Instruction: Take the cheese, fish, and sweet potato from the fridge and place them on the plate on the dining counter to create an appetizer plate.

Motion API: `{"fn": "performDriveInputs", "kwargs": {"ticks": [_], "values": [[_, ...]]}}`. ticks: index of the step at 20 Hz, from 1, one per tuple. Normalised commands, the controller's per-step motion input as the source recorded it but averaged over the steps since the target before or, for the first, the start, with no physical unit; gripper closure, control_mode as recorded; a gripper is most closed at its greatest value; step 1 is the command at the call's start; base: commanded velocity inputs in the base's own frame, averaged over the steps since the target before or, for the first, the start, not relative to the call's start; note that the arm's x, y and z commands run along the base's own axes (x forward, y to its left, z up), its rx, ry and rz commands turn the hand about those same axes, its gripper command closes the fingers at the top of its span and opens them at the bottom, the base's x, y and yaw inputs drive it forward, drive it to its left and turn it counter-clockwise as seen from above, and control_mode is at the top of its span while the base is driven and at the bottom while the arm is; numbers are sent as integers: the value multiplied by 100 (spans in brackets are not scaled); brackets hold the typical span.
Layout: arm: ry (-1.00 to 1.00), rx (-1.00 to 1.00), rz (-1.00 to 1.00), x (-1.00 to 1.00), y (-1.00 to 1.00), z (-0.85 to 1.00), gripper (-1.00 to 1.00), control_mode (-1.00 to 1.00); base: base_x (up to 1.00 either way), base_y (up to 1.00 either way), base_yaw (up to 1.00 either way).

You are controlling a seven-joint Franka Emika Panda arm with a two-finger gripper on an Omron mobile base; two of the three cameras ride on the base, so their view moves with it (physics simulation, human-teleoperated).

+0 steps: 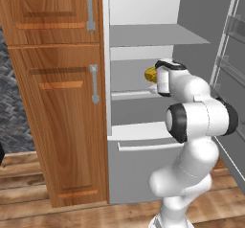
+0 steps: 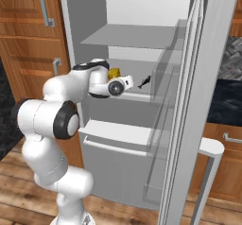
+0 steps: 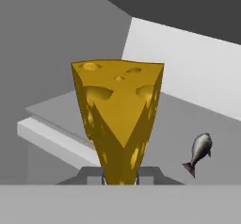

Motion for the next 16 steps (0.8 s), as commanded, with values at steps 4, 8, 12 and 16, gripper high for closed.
{"fn": "performDriveInputs", "kwargs": {"ticks": [4, 8, 12, 16], "values": [[0, -21, 0, -59, 11, 100, 100, -100, 0, 0, 0], [18, -26, 0, -62, 25, 77, 100, -100, 0, 0, 0], [19, -23, 0, -65, 19, 81, 100, -100, 0, 0, 0], [18, -16, 0, -71, 1, 100, 100, -100, 0, 0, 0]]}}
